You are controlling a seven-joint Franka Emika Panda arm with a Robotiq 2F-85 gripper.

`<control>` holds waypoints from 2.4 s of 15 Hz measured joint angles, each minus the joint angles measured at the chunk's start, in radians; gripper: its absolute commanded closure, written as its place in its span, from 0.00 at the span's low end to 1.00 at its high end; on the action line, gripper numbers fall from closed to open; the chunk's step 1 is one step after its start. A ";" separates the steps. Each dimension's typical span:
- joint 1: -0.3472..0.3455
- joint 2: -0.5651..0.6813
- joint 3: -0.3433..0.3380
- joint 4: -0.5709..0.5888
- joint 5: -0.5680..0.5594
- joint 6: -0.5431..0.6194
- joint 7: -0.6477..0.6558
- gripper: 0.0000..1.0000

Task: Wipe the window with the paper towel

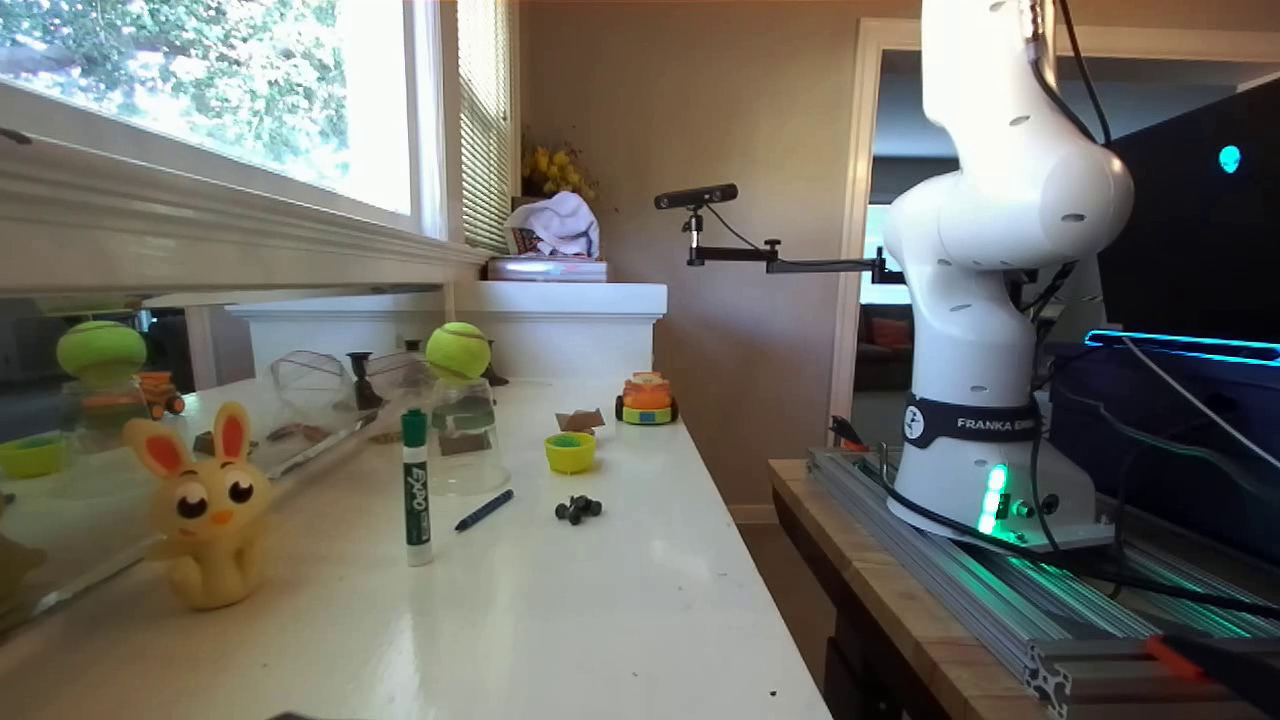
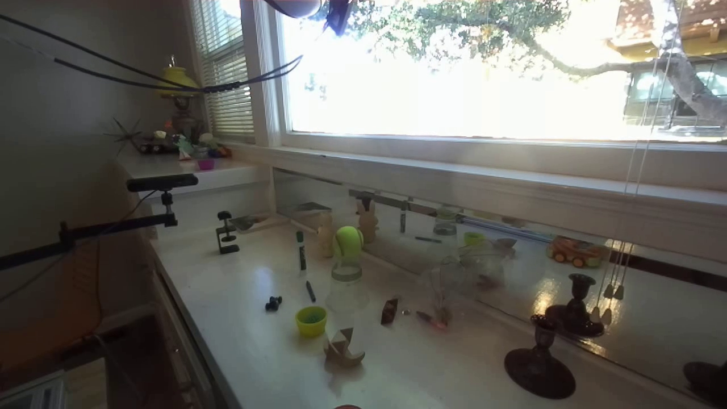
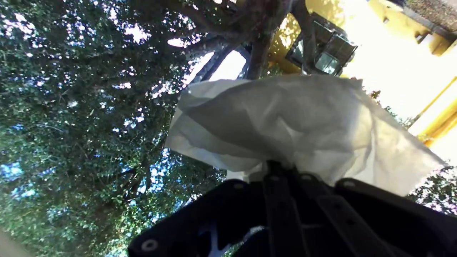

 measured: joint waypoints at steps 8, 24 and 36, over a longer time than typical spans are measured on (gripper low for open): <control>0.005 -0.024 0.010 -0.121 0.227 -0.008 -0.103 0.99; 0.099 -0.300 0.159 -0.596 1.263 -0.364 -0.958 0.99; 0.127 -0.228 0.201 -0.783 1.719 -0.194 -1.093 0.99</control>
